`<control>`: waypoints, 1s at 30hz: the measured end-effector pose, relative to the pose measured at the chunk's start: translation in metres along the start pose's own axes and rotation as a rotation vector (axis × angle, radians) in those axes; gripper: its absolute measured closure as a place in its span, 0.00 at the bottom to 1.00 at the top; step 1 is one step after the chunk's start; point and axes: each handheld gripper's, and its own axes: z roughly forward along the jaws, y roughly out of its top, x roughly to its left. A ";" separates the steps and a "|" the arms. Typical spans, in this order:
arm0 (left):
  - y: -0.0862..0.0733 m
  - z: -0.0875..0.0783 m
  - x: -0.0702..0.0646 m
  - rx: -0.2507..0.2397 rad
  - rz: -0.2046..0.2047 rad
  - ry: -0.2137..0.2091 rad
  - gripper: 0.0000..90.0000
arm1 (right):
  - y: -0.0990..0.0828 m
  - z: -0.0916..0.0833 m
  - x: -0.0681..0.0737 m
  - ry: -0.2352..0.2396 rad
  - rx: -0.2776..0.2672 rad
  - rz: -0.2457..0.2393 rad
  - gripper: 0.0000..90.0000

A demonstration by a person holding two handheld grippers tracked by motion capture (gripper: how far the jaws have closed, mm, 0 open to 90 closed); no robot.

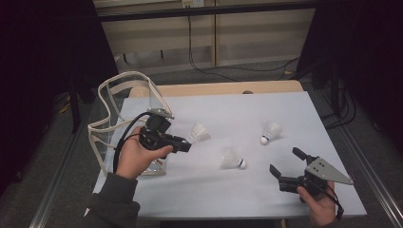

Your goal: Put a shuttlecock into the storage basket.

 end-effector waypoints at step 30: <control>0.021 -0.018 0.003 -0.002 -0.014 0.008 0.72 | 0.000 -0.001 0.000 0.000 0.002 0.000 0.01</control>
